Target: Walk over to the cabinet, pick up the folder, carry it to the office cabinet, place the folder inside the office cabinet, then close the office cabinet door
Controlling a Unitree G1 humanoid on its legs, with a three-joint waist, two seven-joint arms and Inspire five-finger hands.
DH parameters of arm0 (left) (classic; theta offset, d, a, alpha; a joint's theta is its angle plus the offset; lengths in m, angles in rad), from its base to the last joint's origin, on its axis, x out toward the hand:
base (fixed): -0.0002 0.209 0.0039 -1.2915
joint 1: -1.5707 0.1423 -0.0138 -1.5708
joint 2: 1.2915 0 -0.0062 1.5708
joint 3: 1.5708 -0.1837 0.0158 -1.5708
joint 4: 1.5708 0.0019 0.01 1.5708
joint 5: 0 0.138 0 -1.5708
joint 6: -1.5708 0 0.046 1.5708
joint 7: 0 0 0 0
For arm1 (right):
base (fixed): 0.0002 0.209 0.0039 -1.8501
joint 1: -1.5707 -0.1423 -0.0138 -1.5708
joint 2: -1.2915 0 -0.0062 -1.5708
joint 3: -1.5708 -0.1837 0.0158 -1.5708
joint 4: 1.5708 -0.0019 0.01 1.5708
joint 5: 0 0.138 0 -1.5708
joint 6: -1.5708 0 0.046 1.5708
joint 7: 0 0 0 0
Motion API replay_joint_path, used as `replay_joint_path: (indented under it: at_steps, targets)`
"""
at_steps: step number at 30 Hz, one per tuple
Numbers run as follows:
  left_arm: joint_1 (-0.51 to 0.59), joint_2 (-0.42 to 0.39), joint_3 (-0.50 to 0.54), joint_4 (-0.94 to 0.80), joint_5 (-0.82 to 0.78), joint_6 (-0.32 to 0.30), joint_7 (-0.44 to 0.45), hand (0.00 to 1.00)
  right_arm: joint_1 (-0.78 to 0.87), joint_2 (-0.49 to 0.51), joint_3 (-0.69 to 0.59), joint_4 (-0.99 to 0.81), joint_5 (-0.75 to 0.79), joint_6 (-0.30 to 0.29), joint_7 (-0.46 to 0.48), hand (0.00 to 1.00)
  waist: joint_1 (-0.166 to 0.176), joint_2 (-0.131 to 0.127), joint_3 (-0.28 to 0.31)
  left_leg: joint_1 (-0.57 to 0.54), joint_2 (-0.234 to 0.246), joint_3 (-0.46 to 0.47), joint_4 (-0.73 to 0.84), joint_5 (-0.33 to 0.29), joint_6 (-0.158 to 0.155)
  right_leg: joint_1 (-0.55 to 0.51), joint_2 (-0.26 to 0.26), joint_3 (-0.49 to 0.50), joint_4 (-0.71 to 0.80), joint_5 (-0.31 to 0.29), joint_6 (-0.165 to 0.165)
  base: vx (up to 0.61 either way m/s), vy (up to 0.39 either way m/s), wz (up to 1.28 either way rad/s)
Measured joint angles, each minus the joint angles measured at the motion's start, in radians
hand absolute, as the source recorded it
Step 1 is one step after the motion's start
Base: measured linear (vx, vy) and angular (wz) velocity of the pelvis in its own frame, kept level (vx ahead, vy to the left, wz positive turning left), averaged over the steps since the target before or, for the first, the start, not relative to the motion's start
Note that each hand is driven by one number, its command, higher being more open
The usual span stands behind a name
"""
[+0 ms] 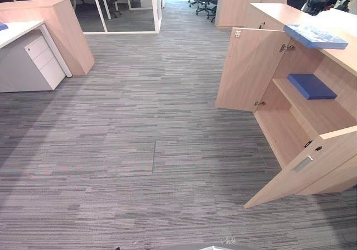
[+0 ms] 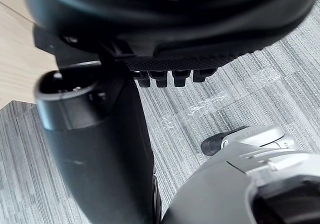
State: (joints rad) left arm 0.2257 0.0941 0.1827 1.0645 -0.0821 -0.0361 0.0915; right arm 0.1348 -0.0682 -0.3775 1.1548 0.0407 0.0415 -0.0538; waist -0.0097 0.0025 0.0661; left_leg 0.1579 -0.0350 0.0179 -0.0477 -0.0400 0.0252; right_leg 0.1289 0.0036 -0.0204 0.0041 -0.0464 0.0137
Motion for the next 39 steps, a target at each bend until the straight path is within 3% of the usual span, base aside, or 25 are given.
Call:
replay_joint_path:
  at_steps: [13, 15, 16, 17, 19, 20, 22, 23, 26, 29, 30, 31, 32, 33, 35, 36, 37, 38, 39]
  targets:
    - [-0.001, -0.009, 0.043, 0.0, -0.025, -0.003, -0.009, 1.0, -0.005, 0.007, -0.026, 0.0, 0.001, 0.001, 0.006, 1.0, -0.003, -0.004, 0.022, -0.01, 0.001, 0.004, 0.011, -0.004, -0.011, -0.003, 0.0, -0.001, -0.004, 0.0, -0.001, 0.0, -0.004, 0.0]
    - [-0.011, -0.013, 0.082, -0.004, -0.034, -0.005, -0.01, 1.0, -0.016, 0.014, -0.036, -0.001, 0.003, 0.0, 0.006, 1.0, -0.004, -0.015, 0.044, -0.076, 0.004, 0.007, 0.145, -0.067, -0.044, -0.009, -0.002, -0.004, 0.006, -0.004, -0.006, -0.02, -0.022, 0.05]
    - [-0.015, -0.03, 0.131, -0.025, -0.05, -0.008, -0.009, 1.0, -0.026, 0.019, -0.05, -0.005, 0.006, -0.002, 0.007, 1.0, -0.003, -0.011, 0.075, -0.149, 0.026, 0.026, 0.326, -0.138, -0.077, -0.007, 0.009, -0.006, 0.025, -0.021, -0.021, -0.06, -0.026, 0.03]
    - [-0.015, -0.04, 0.154, -0.035, -0.059, -0.008, -0.009, 1.0, -0.025, 0.02, -0.056, -0.01, 0.011, -0.003, 0.007, 1.0, 0.0, -0.009, 0.082, -0.183, 0.037, 0.034, 0.409, -0.158, -0.093, -0.007, 0.014, -0.005, 0.034, -0.03, -0.026, -0.09, -0.029, 0.02]
    - [-0.013, -0.075, 0.234, -0.088, -0.067, -0.01, -0.009, 1.0, -0.011, 0.021, -0.05, -0.035, 0.043, -0.003, 0.005, 1.0, 0.006, 0.0, 0.096, -0.323, 0.085, 0.082, 0.718, -0.151, -0.098, 0.001, 0.029, -0.003, 0.061, -0.054, -0.048, -0.04, -0.006, -0.09]
    - [-0.01, -0.097, 0.267, -0.114, -0.069, -0.02, -0.009, 1.0, -0.004, 0.021, -0.045, -0.049, 0.046, -0.003, 0.0, 1.0, 0.01, 0.004, 0.107, -0.379, 0.112, 0.098, 0.839, -0.181, -0.076, 0.015, 0.03, 0.01, 0.085, -0.07, -0.058, 0.04, 0.016, -0.22]
    - [0.002, -0.11, 0.271, -0.133, -0.084, -0.033, 0.002, 1.0, -0.002, 0.021, -0.043, -0.053, 0.048, -0.003, -0.001, 1.0, 0.012, -0.002, 0.103, -0.412, 0.14, 0.103, 0.843, -0.215, -0.078, 0.029, 0.013, 0.038, 0.106, -0.093, -0.049, 0.1, 0.053, -0.39]
    - [0.004, -0.117, 0.271, -0.141, -0.097, -0.042, 0.012, 1.0, -0.002, 0.021, -0.042, -0.055, 0.048, -0.003, -0.001, 1.0, 0.014, -0.002, 0.103, -0.423, 0.149, 0.102, 0.771, -0.214, -0.078, 0.028, -0.009, 0.057, 0.118, -0.109, -0.037, 0.17, 0.121, -0.46]
    - [0.003, -0.127, 0.271, -0.14, -0.14, -0.046, 0.019, 1.0, 0.0, 0.019, -0.034, -0.062, 0.048, 0.0, -0.001, 1.0, 0.014, -0.001, 0.103, -0.457, 0.15, 0.078, 0.6, -0.199, -0.088, 0.028, -0.067, 0.095, 0.12, -0.139, 0.002, 0.26, 0.226, -0.36]
    - [0.003, -0.137, 0.273, -0.14, -0.173, -0.045, 0.061, 1.0, 0.0, 0.013, -0.02, -0.07, 0.048, 0.003, -0.005, 1.0, 0.016, 0.008, 0.103, -0.527, 0.171, 0.04, 0.336, -0.07, -0.131, 0.052, -0.159, 0.105, 0.115, -0.21, 0.079, 0.33, 0.365, -0.08]
    - [0.001, -0.134, 0.273, -0.134, -0.185, -0.042, 0.075, 1.0, -0.003, 0.01, -0.021, -0.06, 0.048, 0.002, -0.011, 1.0, 0.019, 0.009, 0.1, -0.537, 0.169, 0.064, 0.346, 0.039, -0.167, 0.081, -0.198, 0.104, 0.106, -0.246, 0.097, 0.39, 0.462, -0.09]
    - [-0.001, -0.125, 0.272, -0.126, -0.183, -0.043, 0.078, 1.0, -0.004, 0.011, -0.021, -0.04, 0.046, 0.002, -0.014, 1.0, 0.024, 0.001, 0.096, -0.54, 0.149, 0.073, 0.383, 0.061, -0.154, 0.099, -0.221, 0.106, 0.1, -0.256, 0.086, 0.53, 0.546, -0.21]
    - [-0.004, -0.114, 0.272, -0.115, -0.183, -0.043, 0.088, 1.0, -0.015, 0.005, -0.032, -0.001, 0.043, 0.004, -0.011, 1.0, 0.027, -0.017, 0.069, -0.566, 0.119, 0.086, 0.456, 0.023, -0.098, 0.098, -0.248, 0.134, 0.121, -0.248, 0.068, 0.38, 0.358, -0.14]
    - [-0.01, -0.109, 0.271, -0.111, -0.182, -0.043, 0.092, 1.0, -0.016, 0.013, -0.037, -0.001, 0.043, 0.006, -0.01, 1.0, 0.021, -0.024, 0.061, -0.566, 0.104, 0.088, 0.47, 0.002, -0.079, 0.091, -0.248, 0.146, 0.151, -0.23, 0.078, 0.49, 0.39, -0.11]
    - [-0.007, -0.085, 0.267, -0.094, -0.18, -0.037, 0.098, 1.0, -0.015, 0.035, -0.057, 0.004, 0.042, 0.011, -0.01, 1.0, 0.01, -0.064, 0.03, -0.494, 0.041, 0.132, 0.471, -0.048, -0.028, 0.065, -0.308, 0.156, 0.279, -0.142, 0.091, 0.56, 0.374, -0.15]
    - [-0.005, -0.083, 0.266, -0.094, -0.18, -0.037, 0.098, 1.0, -0.015, 0.036, -0.063, 0.01, 0.042, 0.011, -0.009, 1.0, 0.01, -0.068, 0.027, -0.461, 0.026, 0.144, 0.463, -0.06, -0.012, 0.055, -0.323, 0.168, 0.33, -0.12, 0.094, 0.58, 0.408, -0.43]
    - [0.002, -0.08, 0.262, -0.095, -0.179, -0.036, 0.098, 1.0, -0.02, 0.035, -0.069, 0.016, 0.043, 0.013, 0.0, 1.0, 0.011, -0.077, 0.017, -0.394, -0.008, 0.175, 0.427, -0.083, 0.01, -0.013, -0.35, 0.2, 0.495, -0.064, 0.081, 0.43, 0.326, -0.57]
    - [0.009, -0.076, 0.253, -0.096, -0.165, -0.037, 0.096, 1.0, -0.034, 0.033, -0.072, 0.007, 0.043, 0.012, 0.007, 1.0, 0.009, -0.074, 0.013, -0.33, -0.041, 0.213, 0.374, -0.099, 0.025, -0.115, -0.379, 0.214, 0.69, 0.045, 0.024, 0.41, 0.321, -0.64]
    - [0.014, -0.076, 0.247, -0.097, -0.157, -0.038, 0.095, 1.0, -0.04, 0.028, -0.071, -0.003, 0.043, 0.013, 0.011, 1.0, 0.008, -0.074, 0.013, -0.296, -0.054, 0.231, 0.35, -0.106, 0.03, -0.167, -0.398, 0.205, 0.775, 0.11, -0.029, 0.36, 0.31, -0.64]
